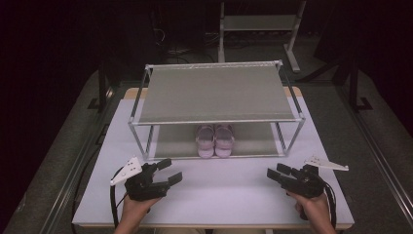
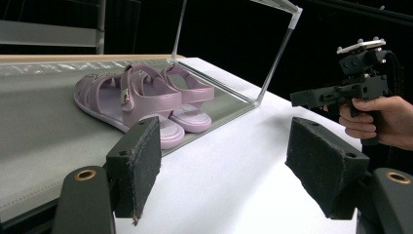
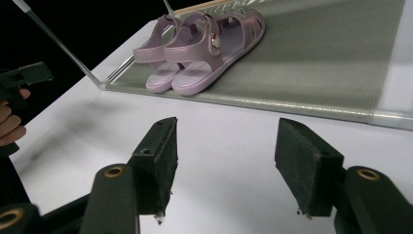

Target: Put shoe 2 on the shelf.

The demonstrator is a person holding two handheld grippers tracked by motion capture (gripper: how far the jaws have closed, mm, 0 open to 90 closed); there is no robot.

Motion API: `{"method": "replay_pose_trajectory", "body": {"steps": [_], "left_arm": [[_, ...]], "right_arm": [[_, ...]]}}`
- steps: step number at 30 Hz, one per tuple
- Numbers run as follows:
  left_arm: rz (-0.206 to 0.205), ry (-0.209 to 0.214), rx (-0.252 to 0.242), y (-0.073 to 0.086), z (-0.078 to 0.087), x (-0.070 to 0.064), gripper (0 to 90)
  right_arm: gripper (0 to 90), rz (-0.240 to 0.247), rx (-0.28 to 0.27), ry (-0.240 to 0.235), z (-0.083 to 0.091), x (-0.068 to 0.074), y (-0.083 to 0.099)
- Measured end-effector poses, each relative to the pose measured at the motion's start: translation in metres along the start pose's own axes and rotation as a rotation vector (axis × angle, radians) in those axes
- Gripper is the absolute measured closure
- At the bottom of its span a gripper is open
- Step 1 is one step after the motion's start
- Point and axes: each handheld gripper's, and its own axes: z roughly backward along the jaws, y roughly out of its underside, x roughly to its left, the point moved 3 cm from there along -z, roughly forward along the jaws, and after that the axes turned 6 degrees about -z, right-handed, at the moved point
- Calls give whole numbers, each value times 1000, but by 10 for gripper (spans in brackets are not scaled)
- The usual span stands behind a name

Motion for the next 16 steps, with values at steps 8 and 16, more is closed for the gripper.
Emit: {"method": "replay_pose_trajectory", "body": {"steps": [8,16], "left_arm": [[1,0,0,0,-1,0,284],[0,7,5,0,-4,1,284]], "right_arm": [[401,-15,-8,-1,6,-3,2],[393,-23,-24,-15,7,-3,10]]}}
